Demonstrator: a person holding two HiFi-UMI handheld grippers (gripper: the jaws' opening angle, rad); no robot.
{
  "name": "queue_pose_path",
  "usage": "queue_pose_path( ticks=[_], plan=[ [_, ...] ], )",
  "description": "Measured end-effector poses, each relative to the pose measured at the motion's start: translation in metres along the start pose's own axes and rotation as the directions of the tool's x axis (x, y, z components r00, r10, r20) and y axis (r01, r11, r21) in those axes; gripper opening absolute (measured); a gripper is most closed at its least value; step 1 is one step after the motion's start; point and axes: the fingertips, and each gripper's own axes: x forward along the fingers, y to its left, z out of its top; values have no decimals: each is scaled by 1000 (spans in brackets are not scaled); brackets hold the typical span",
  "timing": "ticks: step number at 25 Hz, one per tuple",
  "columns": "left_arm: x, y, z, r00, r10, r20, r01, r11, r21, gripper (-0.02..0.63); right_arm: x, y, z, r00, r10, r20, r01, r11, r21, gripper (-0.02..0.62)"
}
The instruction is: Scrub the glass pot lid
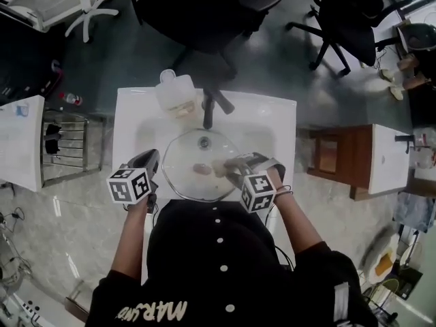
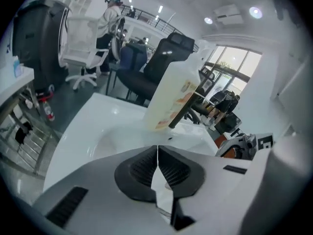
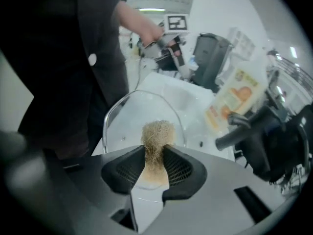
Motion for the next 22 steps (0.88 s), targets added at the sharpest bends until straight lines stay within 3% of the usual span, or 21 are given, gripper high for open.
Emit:
queue_pose_path(
  ticks=[2,4,8,11,14,16,19,22],
  plan=[
    [-13,-11,21,997,10,78,-15,998,57,29,-22,-25,9,989,-135,62,127,985,115,130],
    [-26,-24,40,989,0,150,-16,994,109,26,-49,-45,17,959,-262,106,236,948,212,130],
    [-54,-54,78,960,-50,277,-17,973,232,26,-110,-77,24,855,-487,176,396,834,385,130],
    [-76,-69,103,934,-76,349,-31,956,293,26,-161,-100,32,737,-632,241,466,732,497,130],
    [-99,-76,122,903,-90,420,-45,953,301,26,-212,-118,42,549,-769,326,459,604,651,129],
    [-116,-78,134,876,-89,474,-70,949,307,26,-241,-125,40,443,-841,312,427,504,751,129],
    [-138,-80,147,838,-82,540,-110,943,315,26,-279,-129,29,321,-913,253,426,378,822,130],
    [-156,-84,153,807,-72,586,-154,933,325,26,-305,-127,19,235,-951,201,465,292,836,130]
  ],
)
